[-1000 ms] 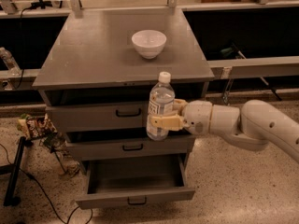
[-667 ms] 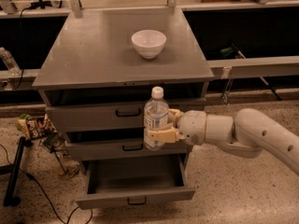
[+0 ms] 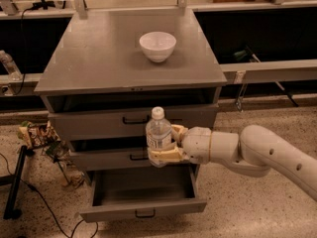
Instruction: Place blue plastic bottle into bottom drawer
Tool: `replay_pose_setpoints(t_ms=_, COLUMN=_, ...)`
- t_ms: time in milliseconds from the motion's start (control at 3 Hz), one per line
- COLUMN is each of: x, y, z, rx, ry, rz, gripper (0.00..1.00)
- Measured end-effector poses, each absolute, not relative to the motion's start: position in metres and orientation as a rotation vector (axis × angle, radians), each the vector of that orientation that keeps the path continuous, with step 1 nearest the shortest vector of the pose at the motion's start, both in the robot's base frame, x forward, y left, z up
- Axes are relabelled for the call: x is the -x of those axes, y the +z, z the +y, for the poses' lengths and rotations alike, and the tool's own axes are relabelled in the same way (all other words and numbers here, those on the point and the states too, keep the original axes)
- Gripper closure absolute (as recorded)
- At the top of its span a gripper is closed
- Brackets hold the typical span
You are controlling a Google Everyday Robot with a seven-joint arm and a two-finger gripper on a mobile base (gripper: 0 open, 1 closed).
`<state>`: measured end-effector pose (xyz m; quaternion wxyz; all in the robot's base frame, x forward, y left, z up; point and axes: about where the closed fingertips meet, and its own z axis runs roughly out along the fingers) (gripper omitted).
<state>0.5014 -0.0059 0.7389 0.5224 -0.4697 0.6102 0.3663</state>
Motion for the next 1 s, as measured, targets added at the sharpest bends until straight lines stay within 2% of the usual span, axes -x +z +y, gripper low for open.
replay_pose_setpoints(t_ms=667, x=-0.505, y=0.622, z=0.000, rx=1.024, ry=0.858, rz=1.474, gripper=1.00)
replay_pose_setpoints(t_ms=1000, x=-0.509, y=0.526, z=0.008, rx=1.074, ry=0.812, rz=1.449, gripper=1.00)
